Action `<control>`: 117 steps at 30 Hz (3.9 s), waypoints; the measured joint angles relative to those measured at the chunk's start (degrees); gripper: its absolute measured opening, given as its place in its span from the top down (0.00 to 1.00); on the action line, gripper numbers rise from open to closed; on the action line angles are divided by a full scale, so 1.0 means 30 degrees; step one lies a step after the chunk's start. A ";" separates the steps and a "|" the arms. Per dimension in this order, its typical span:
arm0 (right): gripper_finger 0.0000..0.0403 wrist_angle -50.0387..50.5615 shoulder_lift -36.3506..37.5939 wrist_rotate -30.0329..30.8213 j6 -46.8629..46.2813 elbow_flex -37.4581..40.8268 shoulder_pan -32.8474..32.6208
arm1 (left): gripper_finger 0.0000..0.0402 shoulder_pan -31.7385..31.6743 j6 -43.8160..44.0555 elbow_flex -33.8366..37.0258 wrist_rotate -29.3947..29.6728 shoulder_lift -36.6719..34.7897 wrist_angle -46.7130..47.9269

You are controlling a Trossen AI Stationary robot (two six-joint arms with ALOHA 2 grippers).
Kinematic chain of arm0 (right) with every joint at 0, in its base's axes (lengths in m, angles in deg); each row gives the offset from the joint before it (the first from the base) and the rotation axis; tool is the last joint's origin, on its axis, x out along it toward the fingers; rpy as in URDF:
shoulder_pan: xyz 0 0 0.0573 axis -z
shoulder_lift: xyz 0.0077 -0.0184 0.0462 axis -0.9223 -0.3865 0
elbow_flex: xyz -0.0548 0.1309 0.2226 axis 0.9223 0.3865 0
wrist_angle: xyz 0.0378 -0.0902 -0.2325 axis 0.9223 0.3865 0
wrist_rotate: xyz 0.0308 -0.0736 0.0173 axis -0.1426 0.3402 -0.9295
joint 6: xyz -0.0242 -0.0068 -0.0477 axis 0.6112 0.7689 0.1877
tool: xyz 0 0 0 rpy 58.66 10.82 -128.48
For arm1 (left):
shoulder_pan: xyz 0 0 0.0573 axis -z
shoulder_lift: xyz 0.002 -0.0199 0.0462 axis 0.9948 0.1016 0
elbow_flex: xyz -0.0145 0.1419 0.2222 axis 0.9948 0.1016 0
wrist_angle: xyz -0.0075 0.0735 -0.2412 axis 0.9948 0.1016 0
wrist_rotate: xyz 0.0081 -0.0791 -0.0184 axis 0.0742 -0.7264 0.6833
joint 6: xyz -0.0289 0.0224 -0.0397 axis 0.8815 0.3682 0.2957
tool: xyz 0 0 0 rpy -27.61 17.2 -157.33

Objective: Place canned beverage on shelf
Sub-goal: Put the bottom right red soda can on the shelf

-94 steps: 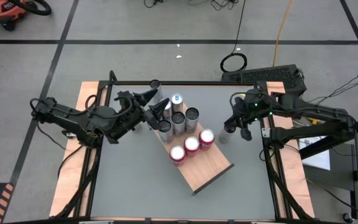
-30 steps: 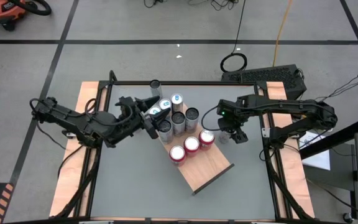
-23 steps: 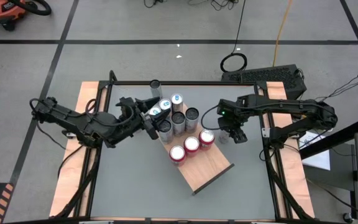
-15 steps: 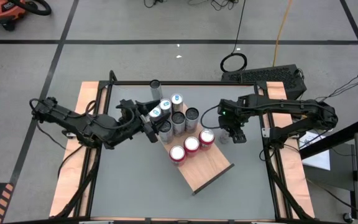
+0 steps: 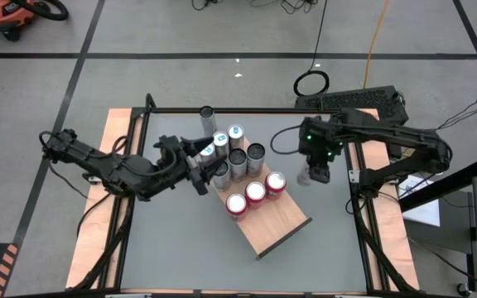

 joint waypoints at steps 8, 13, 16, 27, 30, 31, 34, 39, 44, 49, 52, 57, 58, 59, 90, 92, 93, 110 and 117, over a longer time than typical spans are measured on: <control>0.44 0.2957 0.0101 -0.2016 -0.3152 -0.2395 0.0004 | 0.11 0.0464 -0.5176 -0.2158 0.0001 0.1589 -0.2257; 0.44 0.2826 0.0455 -0.4676 -0.4458 -0.3655 -0.0302 | 0.11 0.0254 -0.7245 -0.6216 0.0007 0.4143 -0.0274; 0.44 0.2869 0.0553 -0.5320 -0.5107 -0.4470 -0.0760 | 0.11 0.0021 -0.7301 -0.8618 0.0007 0.5843 0.0970; 0.44 0.2831 0.1148 -0.6304 -0.7913 -0.7420 -0.2675 | 0.11 -0.0135 -0.7351 -1.4243 0.0354 1.0685 0.1789; 0.44 0.2841 0.1347 -0.6662 -0.9825 -0.7800 -0.2946 | 0.11 0.0055 -0.7901 -1.5405 0.0738 1.1677 0.1768; 0.44 0.2830 0.1438 -0.6651 -1.0328 -0.7880 -0.3016 | 0.11 0.0155 -0.8198 -1.5816 0.0932 1.1998 0.1715; 0.44 0.2678 0.1828 -0.6600 -1.0877 -0.7983 -0.3300 | 0.11 0.0349 -0.8380 -1.6986 0.1191 1.2870 0.1800; 0.44 0.1559 0.2411 -0.6536 -1.1358 -0.7983 -0.3504 | 0.11 0.0399 -0.8256 -1.7507 0.0977 1.3617 0.1809; 0.44 -0.0313 0.2715 -0.6074 -1.1943 -0.7983 -0.3502 | 0.11 0.0456 -0.6874 -1.7493 0.0424 1.4010 0.1930; 0.44 -0.1694 0.2868 -0.6063 -1.2286 -0.7983 -0.3497 | 0.11 0.0617 -0.6182 -1.7493 0.0285 1.3981 0.3056; 0.44 -0.2858 0.2958 -0.6058 -1.2365 -0.7983 -0.3497 | 0.11 0.0699 -0.5352 -1.7493 -0.0091 1.3981 0.4213; 0.44 -0.5246 0.2965 -0.5233 -1.2638 -0.7983 -0.3497 | 0.11 0.0684 -0.3317 -1.7486 -0.0640 1.3981 0.6214; 0.44 -0.5462 0.2955 -0.4949 -1.2680 -0.7983 -0.3497 | 0.11 0.0684 -0.3276 -1.7486 -0.0641 1.3981 0.6475; 0.44 -0.5635 0.2918 -0.4761 -1.2677 -0.7983 -0.3497 | 0.11 0.0684 -0.3284 -1.7486 -0.0627 1.3981 0.6634; 0.44 -0.9236 0.2521 -0.4166 -1.3813 -0.7983 -0.3497 | 0.13 0.0393 -0.2788 -1.7464 0.1039 1.3952 0.9152; 0.44 -0.9238 0.2521 -0.4195 -1.3796 -0.7983 -0.3497 | 0.17 0.0393 -0.2788 -1.7464 0.1035 1.3952 0.9157; 0.44 -0.9237 0.2521 -0.4207 -1.3789 -0.7983 -0.3497 | 0.20 0.0393 -0.2781 -1.7464 0.1035 1.3952 0.9148; 0.37 -0.9289 0.2521 -0.4635 -1.2714 -0.7983 -0.3483 | 0.36 0.0447 -0.2310 -1.7464 0.1013 1.3967 0.9147; 0.26 -1.0184 0.2532 -0.5242 -1.0750 -0.7983 -0.3497 | 0.37 0.0673 -0.2074 -1.7464 0.1111 1.3967 0.8558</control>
